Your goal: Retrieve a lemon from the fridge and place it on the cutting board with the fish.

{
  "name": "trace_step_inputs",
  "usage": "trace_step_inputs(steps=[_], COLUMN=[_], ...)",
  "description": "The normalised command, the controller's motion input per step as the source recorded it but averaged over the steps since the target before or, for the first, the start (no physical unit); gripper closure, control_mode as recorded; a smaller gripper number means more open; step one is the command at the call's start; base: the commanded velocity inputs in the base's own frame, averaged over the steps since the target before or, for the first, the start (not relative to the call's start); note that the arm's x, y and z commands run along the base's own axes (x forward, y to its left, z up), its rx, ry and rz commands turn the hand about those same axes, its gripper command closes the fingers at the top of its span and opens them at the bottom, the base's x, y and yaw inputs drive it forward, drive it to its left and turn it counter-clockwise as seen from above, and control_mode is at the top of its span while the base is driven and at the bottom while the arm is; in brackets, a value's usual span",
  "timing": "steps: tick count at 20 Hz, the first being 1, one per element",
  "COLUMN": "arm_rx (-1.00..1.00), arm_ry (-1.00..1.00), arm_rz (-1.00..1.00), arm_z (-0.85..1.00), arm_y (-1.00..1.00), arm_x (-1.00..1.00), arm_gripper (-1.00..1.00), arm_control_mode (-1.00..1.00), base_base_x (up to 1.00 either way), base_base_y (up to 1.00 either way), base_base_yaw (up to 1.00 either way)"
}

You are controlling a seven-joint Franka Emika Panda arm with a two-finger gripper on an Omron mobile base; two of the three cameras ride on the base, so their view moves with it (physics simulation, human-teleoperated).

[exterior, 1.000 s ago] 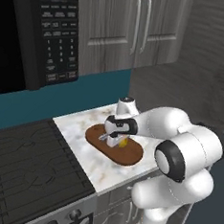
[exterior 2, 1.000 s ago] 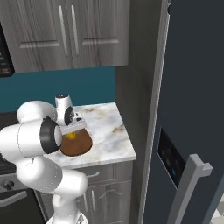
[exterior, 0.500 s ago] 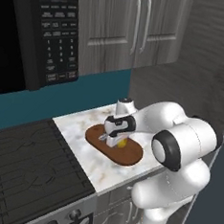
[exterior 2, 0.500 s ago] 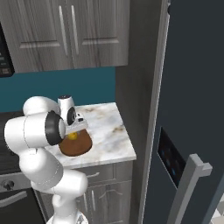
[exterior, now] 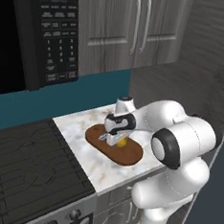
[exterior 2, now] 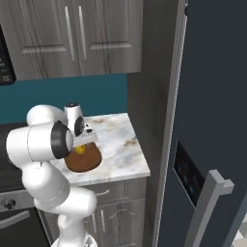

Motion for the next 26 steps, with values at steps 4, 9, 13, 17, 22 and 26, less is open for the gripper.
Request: trace_step_inputs(steps=[4, 9, 13, 17, 22, 26], arm_rx=[0.0, 0.01, 0.04, 0.05, 0.01, 0.02], arm_ry=[0.04, 0.0, 0.0, 0.0, 0.0, 0.0], arm_rz=[0.0, 0.0, 0.0, -0.01, -0.09, -0.2], arm_z=[0.01, 0.27, 0.61, 0.6, 0.47, 0.37], arm_y=[0.07, 0.0, 0.0, 0.0, -0.06, -0.33], arm_x=[-0.06, -0.39, -0.36, -0.35, -0.48, -0.78], arm_gripper=[-1.0, -1.0, -1.0, -1.0, -1.0, -1.0], arm_control_mode=[-1.0, -1.0, -1.0, -1.0, -1.0, -1.0], base_base_x=[0.0, 0.0, 0.0, 0.0, 0.0, 0.0], base_base_y=[0.0, 0.0, 0.0, 0.0, 0.0, 0.0], base_base_yaw=[0.0, 0.0, 0.0, 0.0, 0.0, 0.0])
